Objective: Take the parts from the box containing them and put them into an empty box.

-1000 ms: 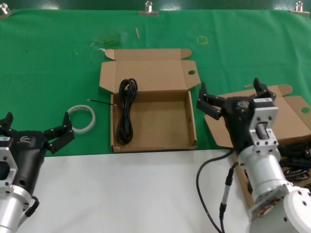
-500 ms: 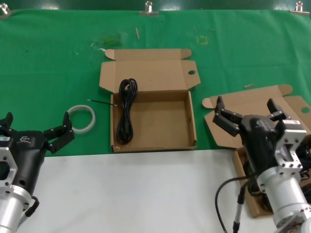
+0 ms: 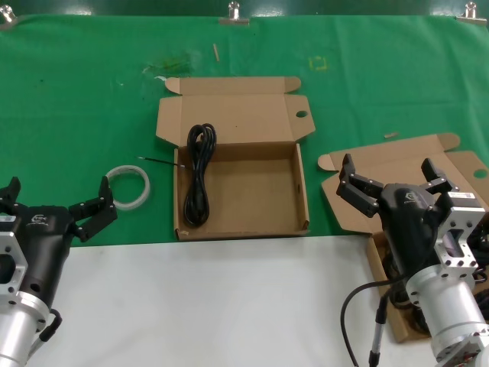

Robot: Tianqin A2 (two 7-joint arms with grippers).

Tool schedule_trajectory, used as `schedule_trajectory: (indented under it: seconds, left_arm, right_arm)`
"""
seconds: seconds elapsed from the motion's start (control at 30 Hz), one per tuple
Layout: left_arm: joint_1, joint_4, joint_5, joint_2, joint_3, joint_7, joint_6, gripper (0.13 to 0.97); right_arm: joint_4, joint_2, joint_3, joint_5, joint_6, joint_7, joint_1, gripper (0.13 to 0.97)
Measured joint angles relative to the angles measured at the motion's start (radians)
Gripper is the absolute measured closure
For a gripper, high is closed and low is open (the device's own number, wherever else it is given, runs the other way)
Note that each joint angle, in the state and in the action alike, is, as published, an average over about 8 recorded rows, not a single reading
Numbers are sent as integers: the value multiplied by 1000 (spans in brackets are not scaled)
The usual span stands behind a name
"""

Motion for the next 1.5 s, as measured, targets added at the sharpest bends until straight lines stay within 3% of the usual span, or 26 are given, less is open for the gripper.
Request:
schedule_trajectory:
  seconds: [1.5]
  left_arm:
    - [0, 0, 0, 0, 0, 0, 0, 132]
  right_arm:
    - [0, 0, 0, 0, 0, 0, 0, 129]
